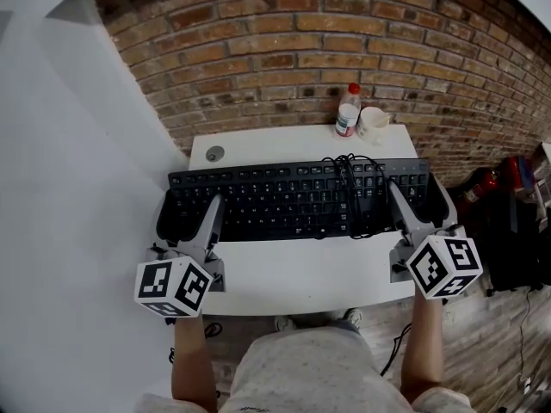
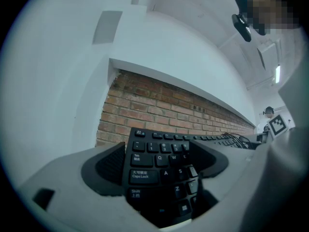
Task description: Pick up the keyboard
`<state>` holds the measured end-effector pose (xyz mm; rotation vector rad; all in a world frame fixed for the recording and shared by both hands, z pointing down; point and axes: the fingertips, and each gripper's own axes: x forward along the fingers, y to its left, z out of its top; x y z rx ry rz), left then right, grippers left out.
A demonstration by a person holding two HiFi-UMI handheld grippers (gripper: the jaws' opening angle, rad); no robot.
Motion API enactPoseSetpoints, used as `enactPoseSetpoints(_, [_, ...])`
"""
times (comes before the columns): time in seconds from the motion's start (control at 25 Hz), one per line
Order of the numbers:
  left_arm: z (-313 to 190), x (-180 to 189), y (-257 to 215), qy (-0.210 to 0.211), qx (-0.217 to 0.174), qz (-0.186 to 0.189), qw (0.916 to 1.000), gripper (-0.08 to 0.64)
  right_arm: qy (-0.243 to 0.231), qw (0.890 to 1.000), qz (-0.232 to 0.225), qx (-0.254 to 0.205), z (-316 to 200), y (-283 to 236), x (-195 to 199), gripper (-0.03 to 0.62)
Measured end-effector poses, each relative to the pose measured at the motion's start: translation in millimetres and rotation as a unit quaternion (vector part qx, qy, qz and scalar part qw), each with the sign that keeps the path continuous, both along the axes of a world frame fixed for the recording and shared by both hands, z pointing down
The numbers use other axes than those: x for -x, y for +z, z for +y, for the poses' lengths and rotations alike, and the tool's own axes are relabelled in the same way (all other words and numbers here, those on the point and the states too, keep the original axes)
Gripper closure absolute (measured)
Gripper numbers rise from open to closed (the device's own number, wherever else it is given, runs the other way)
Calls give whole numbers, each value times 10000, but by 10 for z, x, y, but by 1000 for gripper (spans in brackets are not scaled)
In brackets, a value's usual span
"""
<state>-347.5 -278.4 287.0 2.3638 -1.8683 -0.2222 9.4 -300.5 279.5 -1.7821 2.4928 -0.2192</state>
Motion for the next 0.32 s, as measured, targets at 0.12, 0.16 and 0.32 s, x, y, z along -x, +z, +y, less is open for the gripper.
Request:
enactPoseSetpoints(0.12, [-8, 0, 11, 1, 9, 5, 10000, 156, 1, 10000, 12, 10, -6, 5, 0, 212])
enactPoseSetpoints(0.16, [-7, 1, 18, -2, 15, 11, 10000, 156, 0, 10000, 14, 14, -5, 8, 2, 213])
enactPoseSetpoints(0.32, [-3, 4, 52, -10, 38, 35, 10000, 156, -3, 10000, 26, 27, -2, 28, 7, 213])
